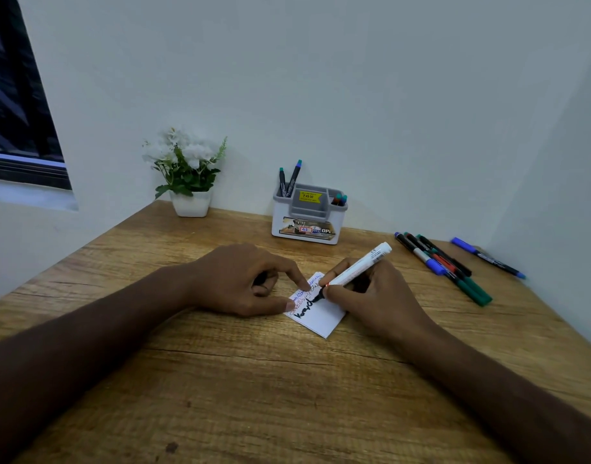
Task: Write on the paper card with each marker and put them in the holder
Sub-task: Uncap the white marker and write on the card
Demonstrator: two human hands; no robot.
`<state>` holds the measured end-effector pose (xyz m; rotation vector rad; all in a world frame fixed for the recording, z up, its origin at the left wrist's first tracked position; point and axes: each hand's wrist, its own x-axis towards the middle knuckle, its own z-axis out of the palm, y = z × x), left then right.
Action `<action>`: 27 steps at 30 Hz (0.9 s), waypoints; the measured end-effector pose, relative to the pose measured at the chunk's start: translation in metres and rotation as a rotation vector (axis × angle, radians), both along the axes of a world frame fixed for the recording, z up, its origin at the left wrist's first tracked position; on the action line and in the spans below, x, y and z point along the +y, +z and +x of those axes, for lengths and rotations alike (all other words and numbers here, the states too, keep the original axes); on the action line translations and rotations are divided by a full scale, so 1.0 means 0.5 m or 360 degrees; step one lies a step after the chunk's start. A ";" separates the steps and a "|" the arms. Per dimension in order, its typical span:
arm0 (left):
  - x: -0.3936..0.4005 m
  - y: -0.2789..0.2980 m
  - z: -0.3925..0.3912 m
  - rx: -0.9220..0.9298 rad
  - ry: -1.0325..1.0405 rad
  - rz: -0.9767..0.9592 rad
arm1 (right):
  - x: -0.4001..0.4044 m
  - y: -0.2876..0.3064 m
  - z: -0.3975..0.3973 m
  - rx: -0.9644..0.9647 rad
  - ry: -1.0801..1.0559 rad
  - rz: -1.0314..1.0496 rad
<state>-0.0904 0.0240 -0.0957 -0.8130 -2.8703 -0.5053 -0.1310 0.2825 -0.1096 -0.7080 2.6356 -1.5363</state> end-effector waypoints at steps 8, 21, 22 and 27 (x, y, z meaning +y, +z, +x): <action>0.002 0.004 0.003 -0.0007 0.0019 -0.0008 | 0.003 -0.004 -0.008 0.0020 0.0005 0.0005; 0.002 0.004 0.002 -0.0032 0.0011 -0.0006 | 0.006 -0.007 -0.017 0.0009 -0.0037 -0.0051; 0.002 0.004 0.001 -0.0032 0.0012 -0.0005 | 0.007 -0.007 -0.017 0.0016 -0.0044 -0.0051; 0.002 0.004 0.001 -0.0032 0.0011 -0.0002 | 0.007 -0.002 -0.020 0.0011 -0.0069 -0.0054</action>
